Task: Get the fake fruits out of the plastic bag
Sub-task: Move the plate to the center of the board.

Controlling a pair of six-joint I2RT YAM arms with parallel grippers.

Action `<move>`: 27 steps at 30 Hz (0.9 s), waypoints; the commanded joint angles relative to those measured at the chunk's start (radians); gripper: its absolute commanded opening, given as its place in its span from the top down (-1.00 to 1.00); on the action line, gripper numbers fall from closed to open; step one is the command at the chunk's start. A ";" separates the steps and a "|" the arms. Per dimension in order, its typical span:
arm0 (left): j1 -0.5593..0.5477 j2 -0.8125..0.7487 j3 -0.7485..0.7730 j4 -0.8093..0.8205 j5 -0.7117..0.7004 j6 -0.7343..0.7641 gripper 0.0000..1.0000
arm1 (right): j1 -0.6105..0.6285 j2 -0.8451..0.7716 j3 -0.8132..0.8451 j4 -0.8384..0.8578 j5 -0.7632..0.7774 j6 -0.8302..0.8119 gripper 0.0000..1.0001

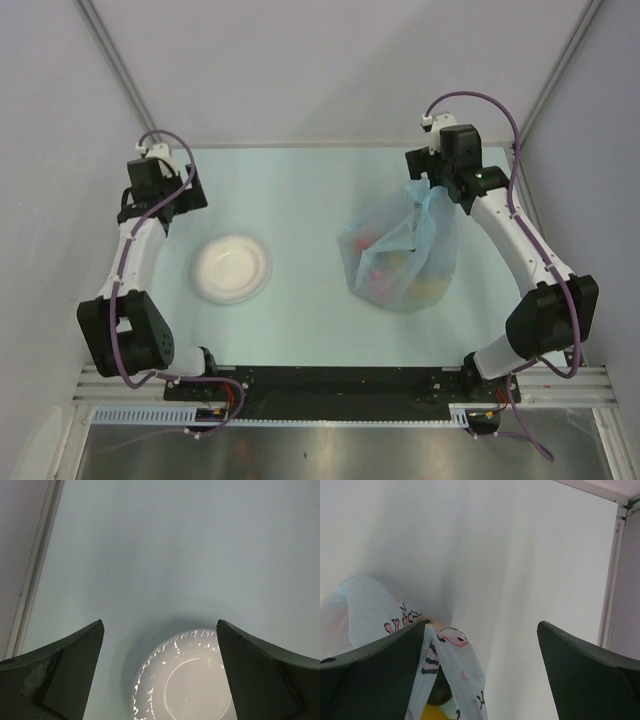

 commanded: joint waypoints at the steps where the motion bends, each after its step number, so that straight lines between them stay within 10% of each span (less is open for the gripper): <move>1: 0.052 -0.052 -0.091 -0.074 -0.015 -0.048 -0.99 | 0.010 0.017 0.021 0.016 -0.053 -0.089 -0.99; 8: 0.280 -0.018 -0.249 -0.090 0.263 -0.125 -0.86 | 0.059 0.082 0.048 -0.039 -0.113 -0.133 -0.99; 20: 0.286 0.143 -0.300 -0.007 0.380 -0.082 -0.41 | 0.083 0.086 0.037 -0.057 -0.161 -0.156 -0.99; 27: 0.294 0.247 -0.260 -0.033 0.520 0.002 0.60 | 0.089 0.080 0.015 -0.056 -0.164 -0.172 -1.00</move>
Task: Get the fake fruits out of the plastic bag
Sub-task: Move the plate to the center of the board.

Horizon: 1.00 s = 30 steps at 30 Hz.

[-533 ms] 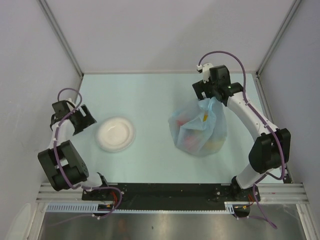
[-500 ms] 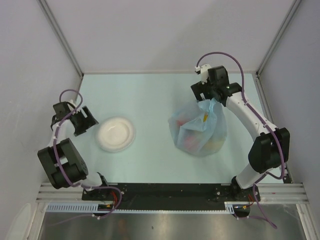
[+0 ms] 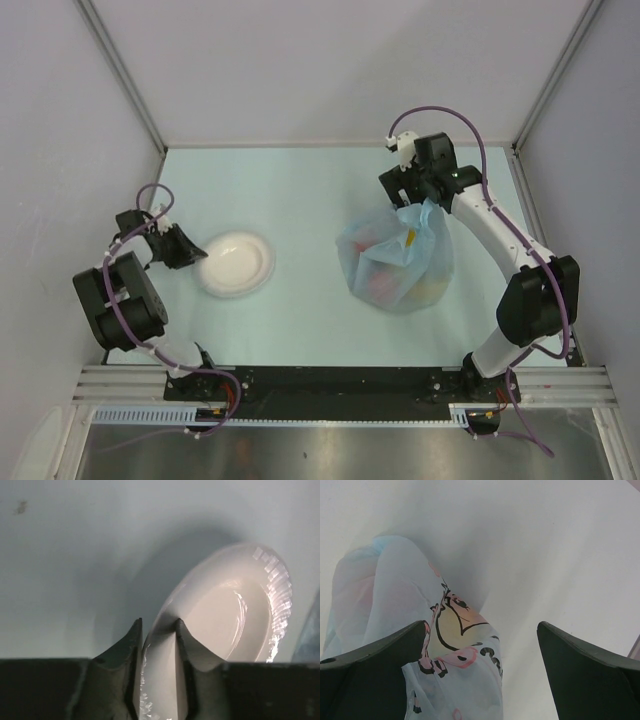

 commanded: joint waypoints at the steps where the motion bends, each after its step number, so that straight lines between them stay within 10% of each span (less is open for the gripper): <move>1: 0.006 0.073 0.033 -0.004 0.123 0.095 0.71 | 0.009 -0.013 0.009 -0.005 -0.012 -0.024 -1.00; 3: 0.006 0.093 0.025 -0.015 0.191 0.125 0.99 | 0.009 -0.013 0.004 -0.008 -0.010 -0.028 -1.00; 9: -0.043 0.099 0.011 -0.058 0.298 0.234 0.99 | 0.009 -0.010 -0.002 -0.009 -0.006 -0.039 -0.99; 17: -0.359 0.109 0.048 -0.141 0.245 0.491 0.99 | 0.010 -0.011 -0.016 -0.011 0.003 -0.064 -0.99; 30: -0.779 0.286 0.175 -0.089 0.196 0.489 0.98 | -0.002 -0.062 -0.025 -0.002 0.010 -0.059 -0.99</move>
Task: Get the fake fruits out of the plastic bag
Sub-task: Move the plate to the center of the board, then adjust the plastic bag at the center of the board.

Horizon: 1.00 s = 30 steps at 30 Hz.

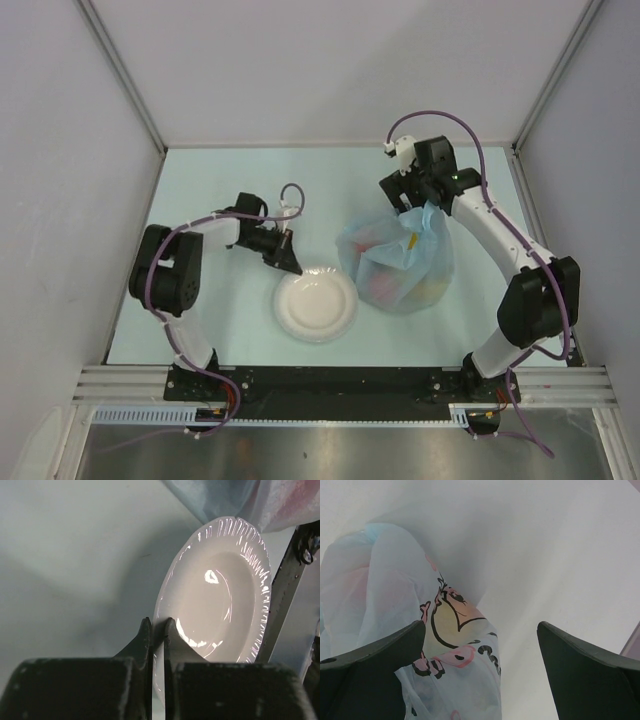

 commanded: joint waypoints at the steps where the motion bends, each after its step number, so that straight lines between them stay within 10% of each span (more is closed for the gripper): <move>1: -0.109 0.075 0.048 0.001 -0.202 0.120 0.89 | -0.003 -0.056 -0.001 0.004 0.011 -0.006 -0.99; 5: -0.110 0.054 0.131 -0.083 -0.206 0.123 -0.16 | -0.061 -0.093 0.018 0.030 0.056 0.066 -0.99; 11: -0.068 -0.115 0.345 -0.153 -0.174 0.056 -0.84 | -0.299 -0.101 0.264 -0.098 -0.222 0.227 -0.99; 21: -0.203 0.011 0.962 -0.049 -0.058 -0.188 -0.91 | -0.333 -0.307 0.288 -0.344 -0.455 0.149 -0.99; 30: -0.372 0.086 1.096 -0.082 0.011 0.065 -0.91 | -0.315 -0.511 0.242 -0.404 -0.481 0.221 -0.99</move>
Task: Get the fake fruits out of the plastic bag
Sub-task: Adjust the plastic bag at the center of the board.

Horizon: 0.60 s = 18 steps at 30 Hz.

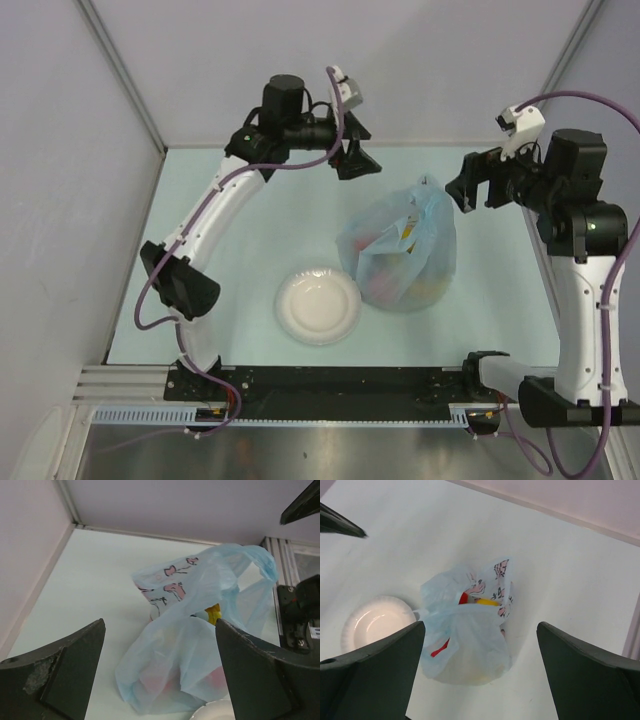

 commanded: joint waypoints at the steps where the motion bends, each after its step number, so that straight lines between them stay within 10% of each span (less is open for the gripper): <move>1: -0.063 0.035 0.012 -0.063 0.049 0.165 -0.89 | 0.008 -0.072 -0.030 -0.062 -0.043 0.071 -1.00; 18: -0.228 0.035 -0.203 0.264 -0.035 0.158 -0.51 | 0.008 -0.103 -0.142 -0.174 -0.301 0.154 -0.77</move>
